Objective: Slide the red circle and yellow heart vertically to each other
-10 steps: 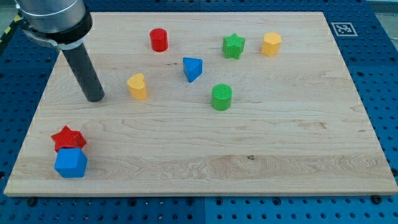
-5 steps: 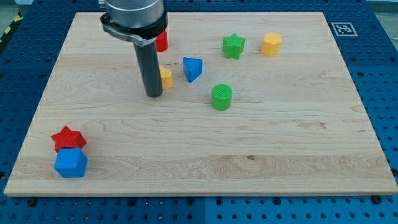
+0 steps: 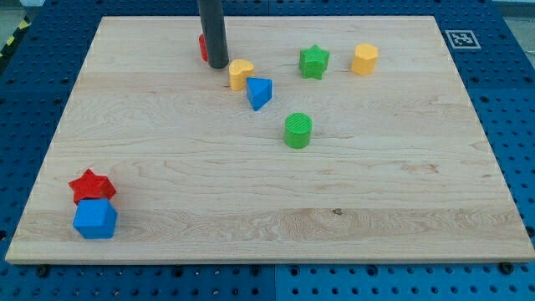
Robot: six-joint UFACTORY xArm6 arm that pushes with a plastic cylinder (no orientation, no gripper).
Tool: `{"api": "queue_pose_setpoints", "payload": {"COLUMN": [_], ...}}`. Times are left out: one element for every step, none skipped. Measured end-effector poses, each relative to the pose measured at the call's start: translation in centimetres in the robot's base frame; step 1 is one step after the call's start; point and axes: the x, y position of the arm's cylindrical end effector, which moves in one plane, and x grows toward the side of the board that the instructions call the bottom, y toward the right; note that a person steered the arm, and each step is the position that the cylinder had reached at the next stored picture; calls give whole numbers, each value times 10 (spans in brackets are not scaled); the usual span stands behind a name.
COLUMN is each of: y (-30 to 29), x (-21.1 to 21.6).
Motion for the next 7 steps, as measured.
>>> {"api": "queue_pose_setpoints", "payload": {"y": [-17, -44, -40, -23, -16, -24, -20], "x": [0, -1, -16, -17, -18, -26, -44]}}
